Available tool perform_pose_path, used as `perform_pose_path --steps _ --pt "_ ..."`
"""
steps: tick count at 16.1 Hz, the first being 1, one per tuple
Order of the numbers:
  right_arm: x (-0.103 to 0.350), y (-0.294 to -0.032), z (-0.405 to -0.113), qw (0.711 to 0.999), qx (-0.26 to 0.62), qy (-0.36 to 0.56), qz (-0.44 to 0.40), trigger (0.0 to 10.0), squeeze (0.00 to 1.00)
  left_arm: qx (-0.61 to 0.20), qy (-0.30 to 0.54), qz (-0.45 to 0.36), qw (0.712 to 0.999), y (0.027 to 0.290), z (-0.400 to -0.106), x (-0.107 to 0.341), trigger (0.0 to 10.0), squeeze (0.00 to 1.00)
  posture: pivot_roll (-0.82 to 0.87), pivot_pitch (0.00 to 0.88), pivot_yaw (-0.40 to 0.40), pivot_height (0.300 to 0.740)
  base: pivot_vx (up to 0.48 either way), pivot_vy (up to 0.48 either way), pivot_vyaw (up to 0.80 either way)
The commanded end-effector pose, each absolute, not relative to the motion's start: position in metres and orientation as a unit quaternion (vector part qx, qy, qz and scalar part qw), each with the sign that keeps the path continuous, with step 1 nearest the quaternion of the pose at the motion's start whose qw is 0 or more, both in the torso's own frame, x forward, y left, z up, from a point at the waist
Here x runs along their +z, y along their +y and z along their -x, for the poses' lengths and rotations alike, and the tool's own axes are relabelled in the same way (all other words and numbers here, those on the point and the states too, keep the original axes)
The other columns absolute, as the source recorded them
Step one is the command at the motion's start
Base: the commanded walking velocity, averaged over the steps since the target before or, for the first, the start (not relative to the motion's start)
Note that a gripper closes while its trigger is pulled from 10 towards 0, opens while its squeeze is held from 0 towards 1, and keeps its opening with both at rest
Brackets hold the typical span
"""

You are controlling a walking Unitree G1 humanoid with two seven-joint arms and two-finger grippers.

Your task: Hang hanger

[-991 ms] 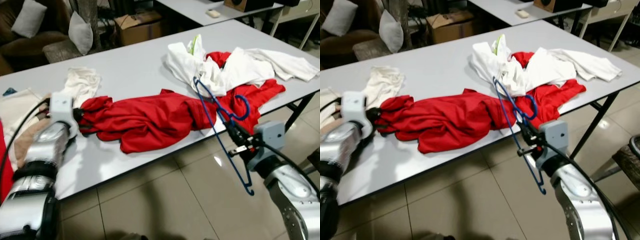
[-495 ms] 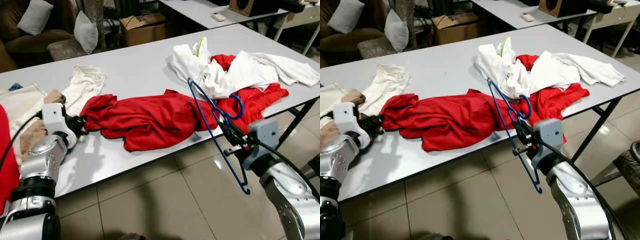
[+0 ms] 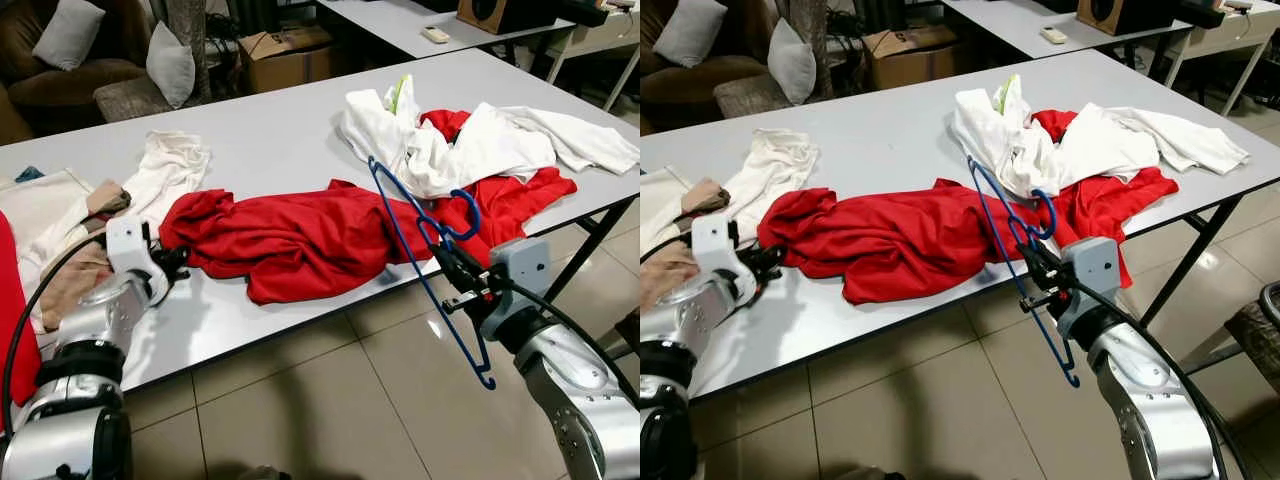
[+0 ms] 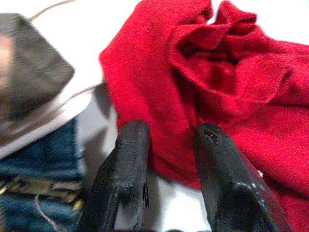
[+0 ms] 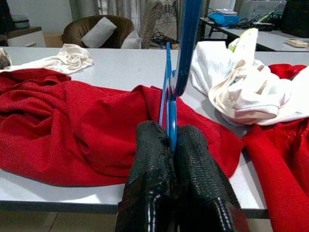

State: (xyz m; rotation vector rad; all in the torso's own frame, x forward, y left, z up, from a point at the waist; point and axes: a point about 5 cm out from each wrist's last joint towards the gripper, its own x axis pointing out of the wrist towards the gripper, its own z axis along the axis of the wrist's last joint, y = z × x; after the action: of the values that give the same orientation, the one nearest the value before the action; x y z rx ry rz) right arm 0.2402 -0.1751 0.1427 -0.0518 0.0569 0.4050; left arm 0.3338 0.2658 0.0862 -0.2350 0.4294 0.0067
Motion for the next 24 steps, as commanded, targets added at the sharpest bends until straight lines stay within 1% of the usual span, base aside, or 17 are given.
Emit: perform_pose_path --steps 1,4,5,8,9,10,11,13,15,16,18,19,20,22,24 --pt "0.148 -0.172 -0.240 0.978 0.206 0.018 0.026 10.0 0.00 -0.004 0.206 0.126 0.970 0.263 -0.338 0.090 0.0 0.00 -0.13 0.000 0.087 0.740 0.000 0.000 0.00" --pt "0.146 -0.173 -0.239 0.979 0.201 0.019 0.023 10.0 0.00 -0.049 0.183 0.169 0.967 0.254 -0.342 0.097 0.0 0.00 -0.13 0.000 0.095 0.740 0.000 0.000 0.00" --pt "0.145 -0.173 -0.238 0.979 0.201 0.020 0.022 10.0 0.00 -0.058 0.194 0.164 0.966 0.252 -0.340 0.093 0.0 0.00 -0.13 0.000 0.094 0.740 0.000 0.000 0.00" --pt "0.145 -0.172 -0.239 0.979 0.203 0.020 0.024 10.0 0.00 -0.042 0.219 0.127 0.966 0.253 -0.339 0.085 0.0 0.00 -0.13 0.000 0.092 0.740 0.000 0.000 0.00" --pt "0.146 -0.172 -0.239 0.979 0.202 0.020 0.024 10.0 0.00 -0.032 0.222 0.094 0.970 0.255 -0.339 0.084 0.0 0.00 -0.13 0.000 0.090 0.740 0.000 0.000 0.00" --pt "0.146 -0.172 -0.239 0.979 0.202 0.020 0.025 10.0 0.00 -0.029 0.222 0.083 0.971 0.256 -0.339 0.083 0.0 0.00 -0.13 0.000 0.090 0.740 0.000 0.000 0.00" --pt "0.146 -0.173 -0.240 0.979 0.201 0.020 0.025 10.0 0.00 -0.016 0.219 0.048 0.974 0.259 -0.339 0.084 0.0 0.00 -0.13 0.000 0.090 0.740 0.000 0.000 0.00" --pt "0.146 -0.173 -0.240 0.979 0.200 0.020 0.026 10.0 0.00 -0.008 0.200 0.040 0.979 0.261 -0.341 0.089 0.0 0.00 -0.13 0.000 0.090 0.740 0.000 0.000 0.00" --pt "0.145 -0.173 -0.240 0.980 0.198 0.019 0.024 10.0 0.00 -0.008 0.152 0.053 0.987 0.261 -0.346 0.099 0.0 0.00 -0.13 0.000 0.087 0.740 0.000 0.000 0.00" --pt "0.145 -0.173 -0.240 0.980 0.198 0.019 0.024 10.0 0.00 -0.008 0.152 0.053 0.987 0.261 -0.346 0.099 0.0 0.00 -0.13 0.000 0.087 0.740 0.000 0.000 0.00" --pt "0.146 -0.174 -0.239 0.980 0.197 0.018 0.021 10.0 0.00 -0.006 0.078 0.120 0.990 0.261 -0.353 0.119 0.0 0.00 -0.13 0.000 0.083 0.740 0.000 0.000 0.00" --pt "0.146 -0.174 -0.240 0.980 0.196 0.017 0.019 10.0 0.00 0.003 0.027 0.175 0.984 0.265 -0.359 0.137 0.0 0.00 -0.13 0.000 0.082 0.740 0.000 0.000 0.00" --pt "0.146 -0.173 -0.240 0.980 0.196 0.016 0.017 10.0 0.00 0.006 -0.007 0.208 0.978 0.268 -0.365 0.154 0.0 0.00 -0.12 0.000 0.082 0.740 0.000 0.000 0.00" --pt "0.146 -0.172 -0.240 0.981 0.195 0.014 0.014 10.0 0.00 -0.003 -0.048 0.236 0.971 0.270 -0.372 0.176 0.0 0.00 -0.12 0.000 0.084 0.740 0.000 0.000 0.00" --pt "0.149 -0.172 -0.243 0.981 0.193 0.007 0.010 10.0 0.00 -0.035 -0.102 0.245 0.964 0.264 -0.386 0.217 0.0 0.00 -0.12 0.000 0.074 0.740 0.000 0.000 0.00"
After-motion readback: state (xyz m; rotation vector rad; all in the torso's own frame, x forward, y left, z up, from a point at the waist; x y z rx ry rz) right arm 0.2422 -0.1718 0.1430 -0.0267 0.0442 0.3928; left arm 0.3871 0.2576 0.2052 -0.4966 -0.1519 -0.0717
